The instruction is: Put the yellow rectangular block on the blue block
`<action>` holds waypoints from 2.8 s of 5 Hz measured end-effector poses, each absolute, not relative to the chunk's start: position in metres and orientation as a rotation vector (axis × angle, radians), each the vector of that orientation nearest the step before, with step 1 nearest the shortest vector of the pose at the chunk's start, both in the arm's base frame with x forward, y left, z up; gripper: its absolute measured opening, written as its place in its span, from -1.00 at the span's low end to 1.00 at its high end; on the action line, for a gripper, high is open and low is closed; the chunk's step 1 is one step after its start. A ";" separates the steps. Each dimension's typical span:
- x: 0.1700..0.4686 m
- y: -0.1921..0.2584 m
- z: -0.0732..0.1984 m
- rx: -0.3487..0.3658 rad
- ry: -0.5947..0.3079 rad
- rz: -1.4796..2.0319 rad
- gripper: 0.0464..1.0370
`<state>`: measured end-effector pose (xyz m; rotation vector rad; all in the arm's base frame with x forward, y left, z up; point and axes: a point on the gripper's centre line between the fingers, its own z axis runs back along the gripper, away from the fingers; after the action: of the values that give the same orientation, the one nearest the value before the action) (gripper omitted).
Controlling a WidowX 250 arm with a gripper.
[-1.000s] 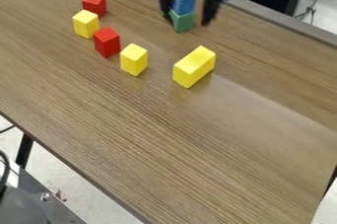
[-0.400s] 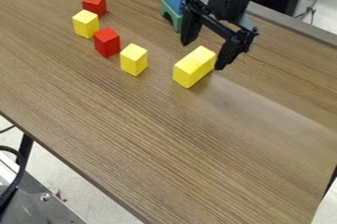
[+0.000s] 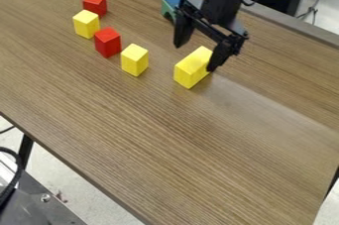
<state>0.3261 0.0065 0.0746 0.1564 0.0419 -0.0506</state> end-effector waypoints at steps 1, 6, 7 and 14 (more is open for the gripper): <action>0.330 0.014 0.071 0.123 0.055 -0.031 0.93; 0.328 0.021 0.036 -0.042 0.124 0.004 0.82; 0.328 0.023 0.035 -0.042 0.121 0.012 0.24; 0.412 0.084 0.116 -0.084 0.054 0.746 0.03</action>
<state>0.4119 0.0840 0.1155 -0.0843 0.0543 0.7457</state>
